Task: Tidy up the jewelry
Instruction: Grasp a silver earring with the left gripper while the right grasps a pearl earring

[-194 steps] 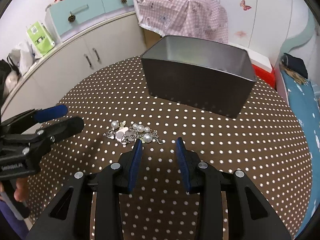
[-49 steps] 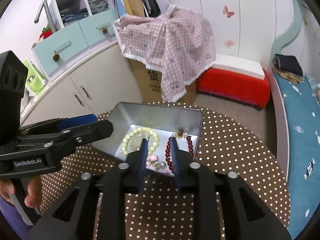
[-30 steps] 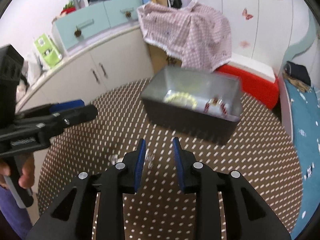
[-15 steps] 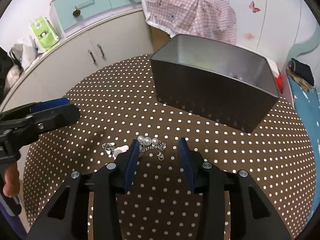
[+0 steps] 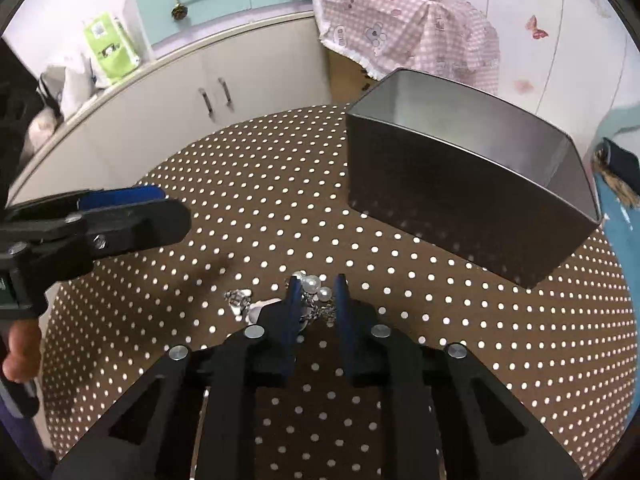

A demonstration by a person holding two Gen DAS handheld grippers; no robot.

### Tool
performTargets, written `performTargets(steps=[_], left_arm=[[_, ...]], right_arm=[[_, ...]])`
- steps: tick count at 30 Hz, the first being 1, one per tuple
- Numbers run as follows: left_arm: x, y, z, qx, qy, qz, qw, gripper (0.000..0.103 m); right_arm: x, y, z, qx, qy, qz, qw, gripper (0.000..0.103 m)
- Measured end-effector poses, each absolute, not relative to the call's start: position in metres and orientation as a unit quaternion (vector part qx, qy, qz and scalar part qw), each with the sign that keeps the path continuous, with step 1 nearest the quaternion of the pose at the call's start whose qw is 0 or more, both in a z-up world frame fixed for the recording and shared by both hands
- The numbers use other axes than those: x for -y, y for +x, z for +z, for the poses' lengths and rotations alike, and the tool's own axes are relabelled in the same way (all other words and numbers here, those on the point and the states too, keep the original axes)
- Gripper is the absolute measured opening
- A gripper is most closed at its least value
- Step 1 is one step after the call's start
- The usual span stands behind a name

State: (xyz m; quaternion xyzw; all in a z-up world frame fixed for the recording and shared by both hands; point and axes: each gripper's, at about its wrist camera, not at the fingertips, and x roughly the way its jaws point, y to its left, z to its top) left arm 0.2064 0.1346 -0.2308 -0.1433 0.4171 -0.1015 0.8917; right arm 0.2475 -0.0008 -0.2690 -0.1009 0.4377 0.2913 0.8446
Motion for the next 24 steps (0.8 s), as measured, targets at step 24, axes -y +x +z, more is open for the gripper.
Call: performTargets(steps=[24], left_arm=[[-0.084, 0.197, -0.235, -0.429, -0.101, -0.125, 0.889, 0.061]], right_arm=[[0.092, 0.222, -0.19, -0.369, -0.025, 0.26, 0.892, 0.009]])
